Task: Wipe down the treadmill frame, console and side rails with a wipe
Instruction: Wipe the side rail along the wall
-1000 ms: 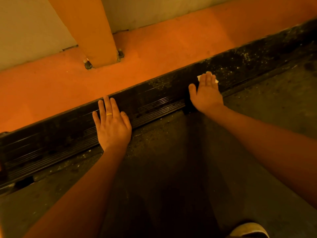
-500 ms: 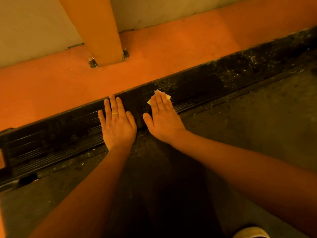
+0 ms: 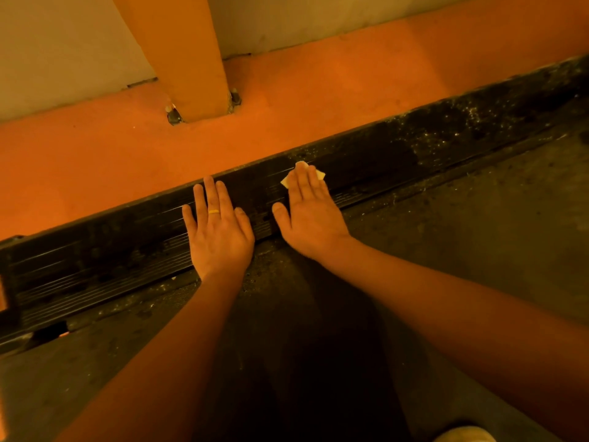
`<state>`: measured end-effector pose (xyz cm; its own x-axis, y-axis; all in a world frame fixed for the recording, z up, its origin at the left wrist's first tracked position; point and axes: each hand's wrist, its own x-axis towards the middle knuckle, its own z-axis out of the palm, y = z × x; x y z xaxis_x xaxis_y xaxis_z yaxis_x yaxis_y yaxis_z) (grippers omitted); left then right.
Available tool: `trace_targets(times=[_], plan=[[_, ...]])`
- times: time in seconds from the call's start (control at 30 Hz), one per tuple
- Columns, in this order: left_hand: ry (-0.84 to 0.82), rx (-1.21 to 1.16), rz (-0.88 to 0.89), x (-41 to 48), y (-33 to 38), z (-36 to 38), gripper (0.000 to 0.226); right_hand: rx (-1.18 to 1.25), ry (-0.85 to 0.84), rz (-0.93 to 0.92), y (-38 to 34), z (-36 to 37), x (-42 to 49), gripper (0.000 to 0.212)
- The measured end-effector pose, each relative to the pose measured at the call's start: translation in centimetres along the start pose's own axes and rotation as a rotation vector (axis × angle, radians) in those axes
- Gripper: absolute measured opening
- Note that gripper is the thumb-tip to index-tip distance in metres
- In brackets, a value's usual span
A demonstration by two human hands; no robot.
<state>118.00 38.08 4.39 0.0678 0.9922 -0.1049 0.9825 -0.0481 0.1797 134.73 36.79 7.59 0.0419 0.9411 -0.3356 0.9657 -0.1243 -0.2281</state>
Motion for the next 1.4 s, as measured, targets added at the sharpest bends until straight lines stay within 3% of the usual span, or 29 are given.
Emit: trace_targets(times=[0.1, 0.3, 0.5, 0.7, 0.93, 1.17, 1.4], plan=[[-0.011, -0.007, -0.002, 0.0, 0.1, -0.1, 0.060, -0.015, 0.038, -0.005, 1.9, -0.3, 0.4, 0.070], [-0.013, -0.010, -0.001, 0.0, -0.1, -0.1, 0.061, 0.008, 0.088, 0.297, 7.8, -1.9, 1.9, 0.072], [-0.015, -0.013, -0.002, 0.0, 0.1, -0.1, 0.061, 0.033, 0.075, 0.223, 6.0, -1.5, 2.0, 0.071], [-0.011, -0.013, 0.005, -0.1, 0.0, -0.1, 0.061, 0.133, 0.093, 0.485, 12.3, -4.2, 4.6, 0.070], [-0.008, -0.020, 0.001, -0.1, 0.0, -0.1, 0.061, 0.100, 0.110, 0.388, 9.4, -1.6, 3.3, 0.072], [-0.007, -0.014, 0.000, -0.1, 0.0, 0.0, 0.061, 0.080, 0.121, 0.453, 11.1, -3.0, 3.3, 0.070], [-0.003, 0.000, -0.002, 0.0, 0.0, 0.0, 0.061, -0.017, 0.071, 0.092, 1.2, 0.5, 0.1, 0.068]])
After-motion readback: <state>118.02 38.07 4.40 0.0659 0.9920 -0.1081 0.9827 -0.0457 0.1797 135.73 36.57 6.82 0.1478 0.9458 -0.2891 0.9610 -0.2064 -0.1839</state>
